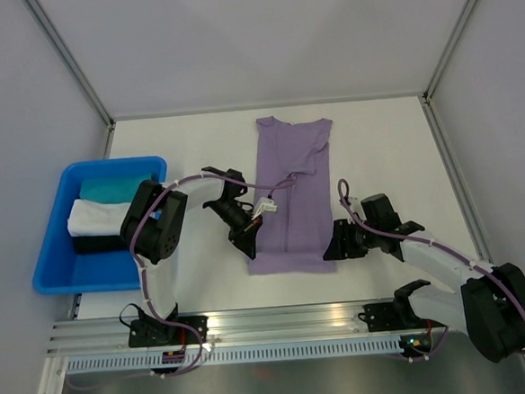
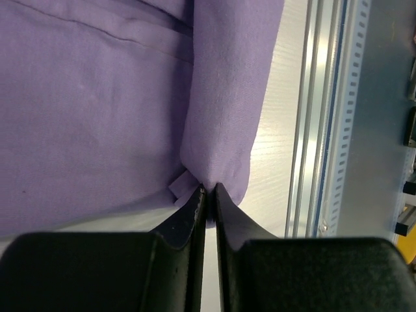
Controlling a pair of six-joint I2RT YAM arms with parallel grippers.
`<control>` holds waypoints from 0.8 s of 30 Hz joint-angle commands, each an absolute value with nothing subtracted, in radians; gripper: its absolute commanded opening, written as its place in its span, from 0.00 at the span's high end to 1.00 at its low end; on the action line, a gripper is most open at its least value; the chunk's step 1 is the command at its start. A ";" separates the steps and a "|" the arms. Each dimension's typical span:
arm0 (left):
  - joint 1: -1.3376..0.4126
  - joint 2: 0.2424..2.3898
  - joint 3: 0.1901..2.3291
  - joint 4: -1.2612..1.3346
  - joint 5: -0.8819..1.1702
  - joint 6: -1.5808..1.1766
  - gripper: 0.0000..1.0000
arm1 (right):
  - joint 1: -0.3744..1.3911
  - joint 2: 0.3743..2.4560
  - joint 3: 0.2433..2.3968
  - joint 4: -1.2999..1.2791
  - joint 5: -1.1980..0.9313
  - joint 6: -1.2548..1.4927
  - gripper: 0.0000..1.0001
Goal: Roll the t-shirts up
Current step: Roll the tshirt
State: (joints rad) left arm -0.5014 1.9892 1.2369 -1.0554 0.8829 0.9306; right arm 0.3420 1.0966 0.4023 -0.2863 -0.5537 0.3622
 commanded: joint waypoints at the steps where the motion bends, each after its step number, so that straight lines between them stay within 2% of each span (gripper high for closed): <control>1: -0.503 1.959 1.246 -0.988 0.842 0.870 0.87 | 0.341 1.083 0.387 -0.138 -0.518 0.446 0.47; 5: -0.526 1.956 1.261 -0.965 0.836 0.827 0.88 | 0.341 1.100 0.353 -0.121 -0.497 0.474 0.49; 6: -0.529 1.954 1.261 -0.959 0.831 0.821 0.88 | 0.341 1.101 0.335 -0.109 -0.495 0.492 0.54; 7: -0.534 1.951 1.261 -0.953 0.825 0.816 0.88 | 0.341 1.101 0.328 -0.094 -0.494 0.509 0.70; 10: -0.534 1.934 1.258 -0.946 0.810 0.810 0.85 | 0.341 1.100 0.322 -0.136 -0.462 0.522 0.93; 12: -0.531 1.924 1.256 -0.940 0.792 0.815 0.82 | 0.341 1.089 0.322 -0.170 -0.440 0.528 0.99; 16: -0.526 1.867 1.241 -0.896 0.738 0.819 0.68 | 0.339 1.048 0.287 -0.161 -0.420 0.607 1.00; 20: -0.528 1.735 1.204 -0.772 0.680 0.815 0.61 | 0.339 1.023 0.291 -0.196 -0.384 0.620 1.00; 24: -0.575 1.515 1.102 -0.680 0.595 0.847 0.58 | 0.339 1.026 0.291 -0.202 -0.379 0.630 1.00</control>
